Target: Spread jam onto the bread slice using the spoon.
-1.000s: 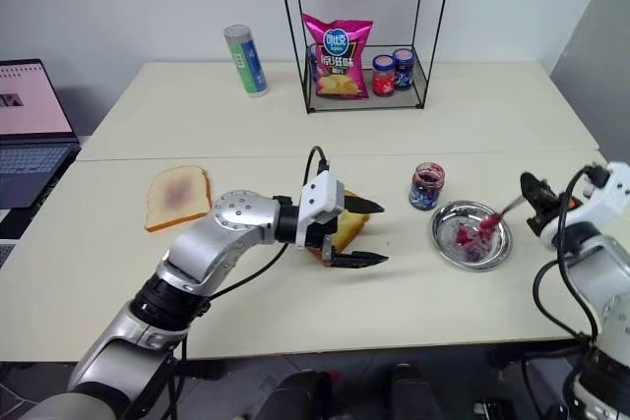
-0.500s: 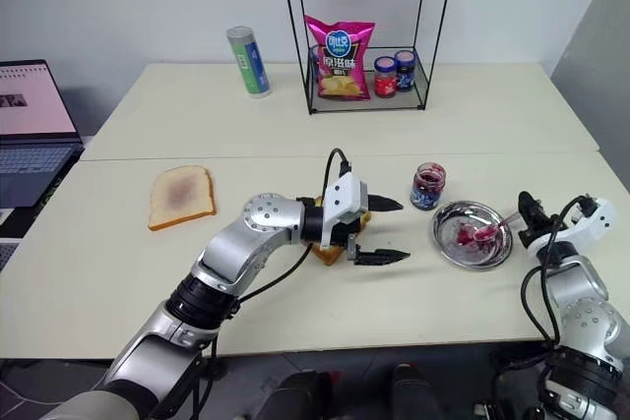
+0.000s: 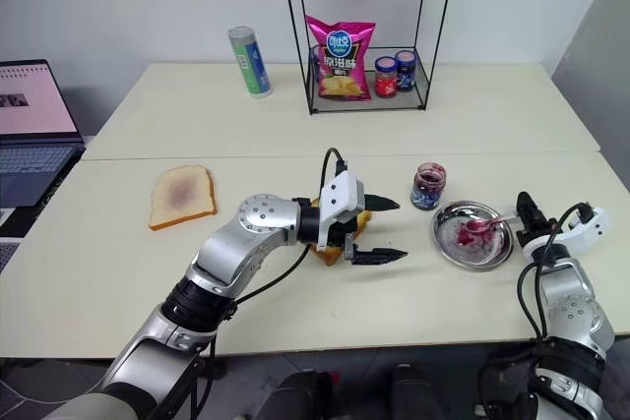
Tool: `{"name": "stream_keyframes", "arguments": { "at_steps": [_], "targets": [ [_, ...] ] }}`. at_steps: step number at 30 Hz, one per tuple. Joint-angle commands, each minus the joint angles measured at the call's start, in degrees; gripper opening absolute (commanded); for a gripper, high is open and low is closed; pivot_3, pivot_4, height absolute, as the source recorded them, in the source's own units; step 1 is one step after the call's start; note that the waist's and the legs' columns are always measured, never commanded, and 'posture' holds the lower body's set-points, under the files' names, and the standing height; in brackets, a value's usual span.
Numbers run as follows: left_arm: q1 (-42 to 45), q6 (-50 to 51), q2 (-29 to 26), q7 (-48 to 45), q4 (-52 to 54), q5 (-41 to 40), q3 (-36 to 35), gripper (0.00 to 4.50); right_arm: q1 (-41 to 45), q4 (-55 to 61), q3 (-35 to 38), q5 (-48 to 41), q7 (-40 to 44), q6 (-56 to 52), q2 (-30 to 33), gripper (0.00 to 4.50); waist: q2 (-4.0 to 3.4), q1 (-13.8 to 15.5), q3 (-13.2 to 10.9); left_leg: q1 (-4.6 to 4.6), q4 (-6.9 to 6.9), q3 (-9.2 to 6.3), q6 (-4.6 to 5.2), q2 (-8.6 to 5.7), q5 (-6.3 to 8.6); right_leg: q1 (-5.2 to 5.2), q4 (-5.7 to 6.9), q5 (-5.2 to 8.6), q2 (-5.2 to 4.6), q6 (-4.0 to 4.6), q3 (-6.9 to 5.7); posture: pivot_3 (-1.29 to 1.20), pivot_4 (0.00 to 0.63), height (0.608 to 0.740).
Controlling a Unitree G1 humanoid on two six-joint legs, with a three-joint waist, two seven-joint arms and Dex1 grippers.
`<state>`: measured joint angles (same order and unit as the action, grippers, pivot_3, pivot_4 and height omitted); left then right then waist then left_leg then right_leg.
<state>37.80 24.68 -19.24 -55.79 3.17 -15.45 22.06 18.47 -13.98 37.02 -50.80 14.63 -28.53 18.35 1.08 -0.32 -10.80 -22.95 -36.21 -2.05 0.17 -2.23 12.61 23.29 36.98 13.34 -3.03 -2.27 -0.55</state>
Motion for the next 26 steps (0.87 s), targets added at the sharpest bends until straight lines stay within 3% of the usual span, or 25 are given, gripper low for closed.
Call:
{"name": "stream_keyframes", "arguments": {
  "at_steps": [1, 6, 10, 13, 18, 22, 26],
  "targets": [
    [0.5, 0.0, -0.3, 0.0, 2.5, -0.4, -1.8, 4.5, 1.1, 0.4, 1.6, -0.9, 0.7, 1.1, 1.4, 2.35, 0.0, 0.0, 0.0, 0.0, 0.0, 0.0, 0.0, 0.0, 0.0, 0.0, 0.0, 0.0, 0.0, 0.0, 0.0, 0.0, 0.15, 0.74],
    [0.8, 0.3, -1.6, -0.3, 2.5, -0.8, -3.1, 4.5, 2.8, -0.6, 4.9, -1.8, -0.9, 2.3, 3.4, 3.6, 0.0, 0.0, 0.0, 0.01, 0.0, 0.01, 0.0, 0.0, 0.0, 0.0, 0.02, 0.0, 0.0, 0.0, 0.0, 0.0, 0.15, 0.74],
    [1.0, 2.8, -4.4, -0.2, 3.1, -1.6, -6.2, 4.5, 3.8, 0.0, 3.7, 1.9, -0.2, 2.3, 9.3, 4.41, -0.01, 0.0, 0.0, 0.01, 0.0, 0.03, 0.0, 0.0, 0.0, 0.0, 0.01, 0.0, 0.0, 0.0, 0.0, 0.0, 0.15, 0.74],
    [-0.5, 4.9, -9.0, -0.9, 5.1, -2.5, -9.5, 4.5, 0.9, 7.5, -6.0, 6.4, 6.4, -3.6, 16.9, 4.41, -0.04, -0.2, 0.0, 0.01, 0.0, 0.06, 0.0, 0.0, 0.0, 0.02, 0.02, 0.0, 0.0, 0.0, -0.01, 0.0, 0.15, 0.74],
    [-5.9, 9.3, -21.0, -2.9, 8.1, -5.1, -18.6, 4.5, -4.7, 24.5, -18.0, 3.9, 23.2, -14.2, 31.0, 4.41, -0.02, -1.3, 0.0, 0.03, 0.1, -0.04, 0.0, 0.18, 0.0, 0.06, 0.02, 0.06, -0.01, 0.09, 0.0, 0.0, 0.15, 0.74],
    [-13.4, 14.0, -30.2, -5.2, 10.6, -8.4, -27.1, 4.5, -8.2, 33.2, -20.5, 0.0, 33.5, -19.9, 39.6, 4.41, 0.0, -1.2, 0.0, -0.01, 0.09, -0.34, -0.01, 0.23, 0.01, 0.01, -0.01, 0.13, 0.01, 0.19, -0.23, 0.0, 0.15, 0.74],
    [-21.1, 14.9, -35.0, -7.0, 14.3, -10.6, -31.3, 4.5, -9.6, 35.6, -20.7, -1.2, 36.4, -22.2, 41.7, 4.41, 0.05, -1.0, -0.1, -0.03, 0.07, -0.32, -0.03, 0.18, 0.02, -0.04, -0.12, 0.14, -0.1, 0.2, -0.22, 0.0, 0.15, 0.74]
  ]
}}
